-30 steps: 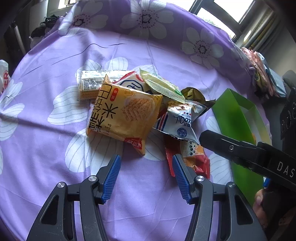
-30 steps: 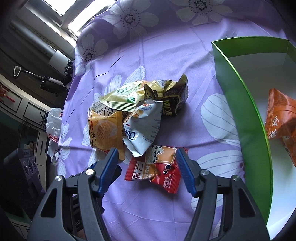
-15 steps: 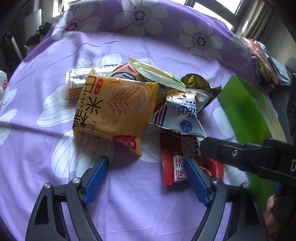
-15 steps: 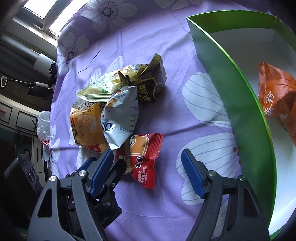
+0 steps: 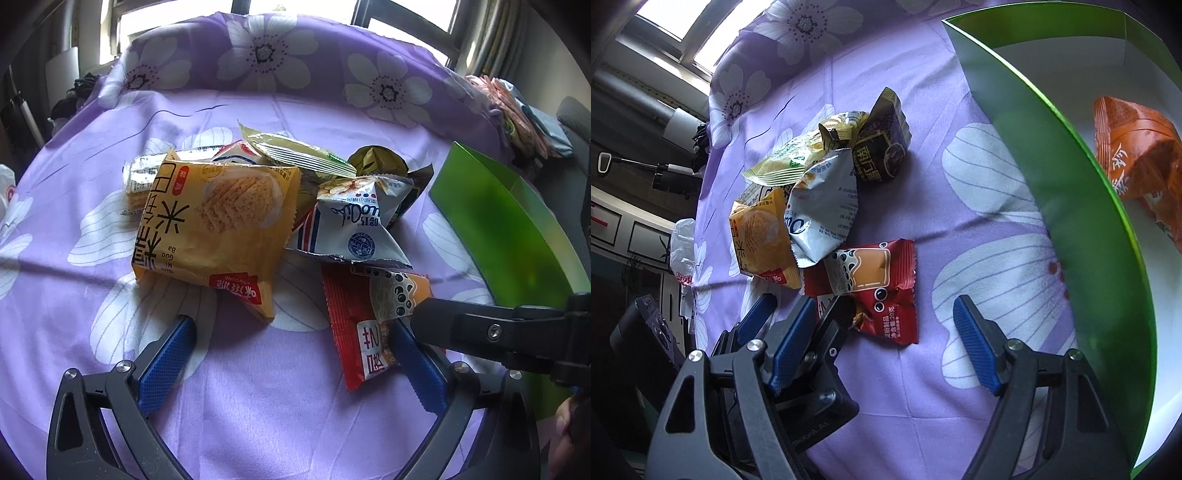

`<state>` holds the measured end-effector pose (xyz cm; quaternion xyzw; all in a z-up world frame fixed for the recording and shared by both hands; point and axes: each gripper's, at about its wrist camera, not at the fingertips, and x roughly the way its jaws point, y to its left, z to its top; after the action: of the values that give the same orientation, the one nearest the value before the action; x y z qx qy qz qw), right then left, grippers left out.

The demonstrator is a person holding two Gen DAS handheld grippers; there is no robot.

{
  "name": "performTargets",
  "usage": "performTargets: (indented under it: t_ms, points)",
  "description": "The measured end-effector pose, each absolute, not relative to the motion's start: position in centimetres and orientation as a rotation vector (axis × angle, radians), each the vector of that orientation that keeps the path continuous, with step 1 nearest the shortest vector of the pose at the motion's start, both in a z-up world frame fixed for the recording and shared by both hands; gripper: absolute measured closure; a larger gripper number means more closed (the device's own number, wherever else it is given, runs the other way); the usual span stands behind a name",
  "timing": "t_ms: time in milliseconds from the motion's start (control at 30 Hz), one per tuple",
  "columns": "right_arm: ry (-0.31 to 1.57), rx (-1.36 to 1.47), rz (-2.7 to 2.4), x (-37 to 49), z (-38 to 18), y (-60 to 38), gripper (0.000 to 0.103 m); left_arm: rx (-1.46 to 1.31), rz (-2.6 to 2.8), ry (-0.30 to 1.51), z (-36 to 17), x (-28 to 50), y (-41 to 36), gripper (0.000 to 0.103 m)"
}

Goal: Organize snacks

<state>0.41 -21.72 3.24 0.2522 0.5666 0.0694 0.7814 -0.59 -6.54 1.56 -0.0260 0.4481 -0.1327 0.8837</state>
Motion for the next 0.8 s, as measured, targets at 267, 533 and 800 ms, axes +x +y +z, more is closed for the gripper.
performTargets:
  t_ms: [267,533,800]
  points:
    - [1.223,0.574,0.153,0.46,3.18,-21.88,0.020,-0.050,-0.274,0.932,1.56,-0.61,-6.58,0.000]
    - [1.220,0.574,0.183,0.53,3.13,-21.87,0.019,-0.049,-0.273,0.931,1.56,-0.64,-6.63,0.000]
    - [1.226,0.578,0.176,0.82,3.13,-21.75,0.018,-0.049,-0.272,0.931,1.55,-0.66,-6.65,0.000]
